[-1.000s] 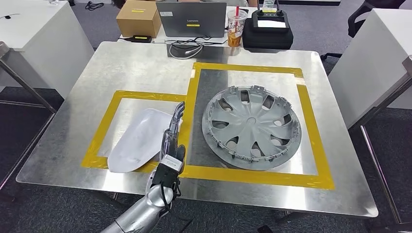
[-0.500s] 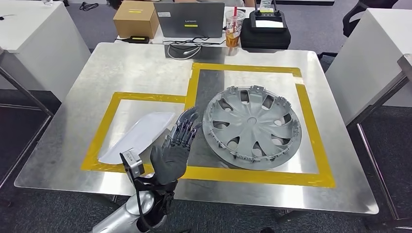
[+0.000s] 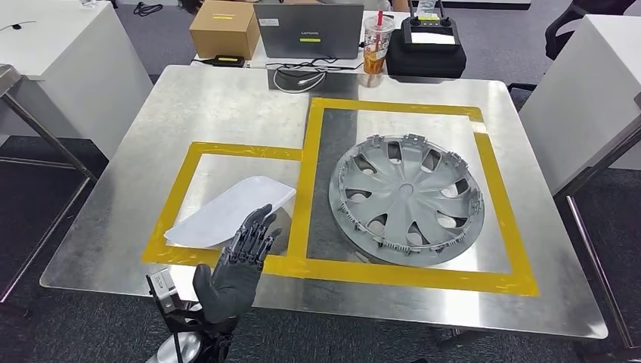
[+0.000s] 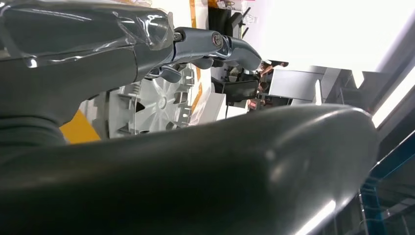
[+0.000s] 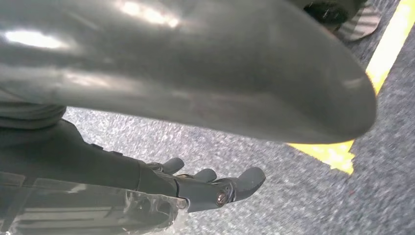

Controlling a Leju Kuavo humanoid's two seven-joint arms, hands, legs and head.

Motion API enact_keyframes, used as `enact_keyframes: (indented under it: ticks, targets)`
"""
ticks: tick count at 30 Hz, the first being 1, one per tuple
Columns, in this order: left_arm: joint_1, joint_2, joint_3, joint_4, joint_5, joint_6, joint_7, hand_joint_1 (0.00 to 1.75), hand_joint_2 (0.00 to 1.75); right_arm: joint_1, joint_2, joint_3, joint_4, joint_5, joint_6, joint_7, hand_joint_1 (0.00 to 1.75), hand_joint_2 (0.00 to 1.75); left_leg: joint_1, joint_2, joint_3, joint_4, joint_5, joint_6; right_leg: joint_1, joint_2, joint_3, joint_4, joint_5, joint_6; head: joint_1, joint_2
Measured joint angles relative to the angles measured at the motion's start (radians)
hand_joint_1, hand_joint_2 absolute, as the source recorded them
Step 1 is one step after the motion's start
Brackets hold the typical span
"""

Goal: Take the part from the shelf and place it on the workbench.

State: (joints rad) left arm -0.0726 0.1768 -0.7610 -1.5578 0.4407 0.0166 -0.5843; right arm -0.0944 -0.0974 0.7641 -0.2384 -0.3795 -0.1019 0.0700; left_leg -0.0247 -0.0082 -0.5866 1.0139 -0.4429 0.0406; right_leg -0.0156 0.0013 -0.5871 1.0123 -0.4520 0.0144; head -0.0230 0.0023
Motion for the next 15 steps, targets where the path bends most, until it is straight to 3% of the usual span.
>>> enact_keyframes:
  ticks: [2, 3, 5, 7, 8, 9, 10, 12, 13, 15]
  targets:
    - [0.012, 0.007, 0.010, -0.007, -0.009, -0.008, -0.002, 0.00, 0.00, 0.000, 0.002, 0.000, 0.000, -0.001, 0.001, -0.002, 0.00, 0.00, 0.003, 0.000, -0.003, 0.005, -0.004, -0.008, -0.004, 0.000, -0.001, -0.004, 0.008, -0.010, 0.000, 0.000]
    - [0.016, 0.011, 0.015, -0.012, -0.015, -0.011, -0.002, 0.00, 0.00, 0.000, 0.003, 0.000, 0.000, -0.002, 0.001, -0.002, 0.00, 0.00, 0.005, 0.001, -0.007, 0.020, -0.021, -0.015, -0.007, 0.000, -0.002, -0.006, 0.012, -0.016, -0.001, 0.000]
    - [0.021, 0.016, 0.021, -0.018, -0.025, -0.016, -0.003, 0.00, 0.00, -0.002, 0.005, 0.000, 0.000, -0.003, 0.003, -0.004, 0.00, 0.00, 0.014, 0.002, -0.036, 0.105, -0.089, -0.032, -0.011, -0.001, -0.008, -0.007, 0.021, -0.024, -0.003, 0.000]
    - [0.027, 0.020, 0.026, -0.020, -0.032, -0.020, -0.003, 0.00, 0.00, -0.001, 0.007, 0.000, 0.000, -0.006, 0.003, -0.006, 0.00, 0.00, 0.026, 0.003, -0.079, 0.235, -0.166, -0.046, -0.011, -0.002, -0.020, -0.007, 0.031, -0.025, -0.005, 0.000]
    - [0.030, 0.021, 0.028, -0.020, -0.034, -0.021, -0.003, 0.00, 0.00, -0.001, 0.008, 0.000, 0.000, -0.006, 0.003, -0.007, 0.00, 0.00, 0.031, 0.004, -0.087, 0.273, -0.183, -0.051, -0.012, -0.002, -0.029, -0.007, 0.037, -0.023, -0.005, 0.000]
    - [0.033, 0.022, 0.031, -0.021, -0.035, -0.023, -0.003, 0.00, 0.00, -0.001, 0.009, 0.000, 0.000, -0.007, 0.003, -0.008, 0.00, 0.00, 0.035, 0.005, -0.076, 0.273, -0.182, -0.053, -0.013, -0.002, -0.037, -0.006, 0.044, -0.020, -0.005, 0.000]
    - [0.035, 0.023, 0.033, -0.023, -0.035, -0.024, -0.003, 0.00, 0.00, -0.001, 0.010, -0.001, 0.000, -0.008, 0.003, -0.009, 0.00, 0.00, 0.039, 0.006, -0.042, 0.230, -0.164, -0.055, -0.014, -0.002, -0.045, -0.006, 0.051, -0.017, -0.005, 0.000]
    - [0.035, 0.024, 0.037, -0.029, -0.037, -0.026, -0.003, 0.00, 0.00, -0.001, 0.011, -0.001, 0.000, -0.008, 0.003, -0.010, 0.00, 0.00, 0.041, 0.006, 0.055, 0.082, -0.119, -0.054, -0.016, -0.001, -0.055, -0.007, 0.065, -0.007, -0.005, 0.000]
    - [0.035, 0.025, 0.039, -0.034, -0.039, -0.027, -0.004, 0.00, 0.00, -0.001, 0.011, -0.002, 0.000, -0.009, 0.003, -0.011, 0.00, 0.00, 0.038, 0.004, 0.089, 0.023, -0.103, -0.050, -0.016, -0.001, -0.057, -0.009, 0.072, 0.000, -0.004, 0.000]
    - [0.035, 0.025, 0.043, -0.041, -0.042, -0.027, -0.006, 0.00, 0.00, -0.001, 0.012, -0.004, 0.000, -0.010, 0.003, -0.013, 0.00, 0.00, 0.030, 0.002, 0.105, -0.016, -0.092, -0.036, -0.016, -0.001, -0.057, -0.014, 0.086, 0.015, -0.004, 0.000]
